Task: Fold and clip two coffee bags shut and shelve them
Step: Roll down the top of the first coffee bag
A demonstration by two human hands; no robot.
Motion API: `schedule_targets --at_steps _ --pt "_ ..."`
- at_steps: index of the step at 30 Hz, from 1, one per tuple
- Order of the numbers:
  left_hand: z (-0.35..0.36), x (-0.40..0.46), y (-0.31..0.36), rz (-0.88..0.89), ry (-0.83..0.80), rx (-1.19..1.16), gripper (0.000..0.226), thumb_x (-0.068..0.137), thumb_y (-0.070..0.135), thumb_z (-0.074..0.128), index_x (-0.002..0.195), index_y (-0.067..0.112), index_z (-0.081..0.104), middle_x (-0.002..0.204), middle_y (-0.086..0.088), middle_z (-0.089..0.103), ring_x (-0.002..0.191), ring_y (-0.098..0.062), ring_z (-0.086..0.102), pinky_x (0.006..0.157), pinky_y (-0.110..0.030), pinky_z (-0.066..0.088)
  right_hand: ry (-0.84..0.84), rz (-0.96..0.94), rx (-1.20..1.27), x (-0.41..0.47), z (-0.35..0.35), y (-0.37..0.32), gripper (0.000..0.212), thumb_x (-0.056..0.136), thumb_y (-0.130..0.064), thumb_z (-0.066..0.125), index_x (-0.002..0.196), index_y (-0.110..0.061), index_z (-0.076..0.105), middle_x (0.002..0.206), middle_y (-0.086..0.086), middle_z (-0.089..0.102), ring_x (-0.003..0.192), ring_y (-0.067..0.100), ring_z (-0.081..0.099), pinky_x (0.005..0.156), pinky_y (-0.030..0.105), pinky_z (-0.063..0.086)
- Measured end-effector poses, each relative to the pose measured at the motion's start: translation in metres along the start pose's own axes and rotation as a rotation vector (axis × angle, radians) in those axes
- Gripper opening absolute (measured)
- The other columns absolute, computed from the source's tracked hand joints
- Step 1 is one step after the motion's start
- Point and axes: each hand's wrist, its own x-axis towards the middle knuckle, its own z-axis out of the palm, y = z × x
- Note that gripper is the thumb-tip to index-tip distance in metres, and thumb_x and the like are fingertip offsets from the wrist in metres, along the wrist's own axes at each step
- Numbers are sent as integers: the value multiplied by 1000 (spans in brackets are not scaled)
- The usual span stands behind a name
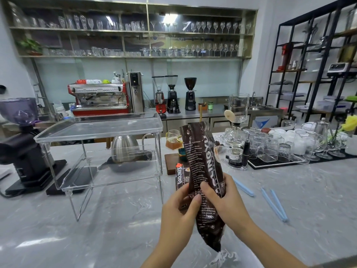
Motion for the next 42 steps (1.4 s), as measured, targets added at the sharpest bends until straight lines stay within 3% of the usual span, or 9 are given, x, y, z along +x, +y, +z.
schedule_targets --at_steps 5,10,15,19,26,32,36,40,42 --pt "-2 -2 2 -45 24 -40 29 96 11 62 121 24 70 107 11 79 101 -6 74 79 -16 56 -30 -20 -7 -6 16 5 80 56 -85 65 120 -39 50 123 -6 65 112 8 65 100 38 52" --pt "-9 -2 -2 -146 65 -119 31 98 1 55 116 19 72 103 0 81 99 -19 76 88 -37 59 -90 37 72 -8 22 7 49 75 -69 53 121 -53 51 127 -11 63 127 14 54 110 44 42" --pt "-15 -1 -7 -153 105 -67 32 102 5 49 97 23 76 89 -5 80 84 -25 76 74 -34 60 -47 58 22 -7 23 6 45 93 -39 61 134 -27 46 117 -12 68 104 -2 66 95 27 51" --pt "-23 0 -11 -193 105 -100 36 105 11 43 90 19 75 85 -10 79 78 -23 74 70 -33 57 -20 77 -16 -7 16 3 43 84 -34 73 120 -27 50 112 -13 68 91 -9 66 82 21 53" --pt "-35 2 -14 -334 44 -262 37 106 17 39 100 12 75 99 -13 80 90 -27 76 77 -36 58 -218 75 10 -7 10 9 64 71 -24 86 124 -25 52 110 -9 75 100 6 72 80 21 56" --pt "-34 1 -8 -351 -48 -227 44 105 39 34 107 19 73 104 -3 80 96 -14 76 77 -24 56 -90 1 8 -6 21 13 68 64 -15 92 121 -24 56 109 -7 75 99 7 72 85 26 56" --pt "-32 -2 -8 -268 -98 -131 50 80 58 70 115 22 62 105 3 78 95 -6 75 72 -18 58 -35 -18 38 -6 28 12 61 64 -21 90 113 -27 54 98 -16 75 90 0 72 73 15 55" --pt "-33 -1 -13 -241 13 -96 19 91 24 69 109 24 66 98 7 80 89 -8 76 69 -19 58 -114 34 123 -4 26 9 45 71 -33 80 109 -23 57 98 -12 77 93 7 73 75 21 58" --pt "-36 -1 -14 -248 28 -116 13 93 17 65 105 21 69 94 4 81 86 -11 77 67 -21 59 -169 50 131 -3 19 11 43 75 -17 82 111 -17 59 103 0 77 98 16 73 81 30 59"
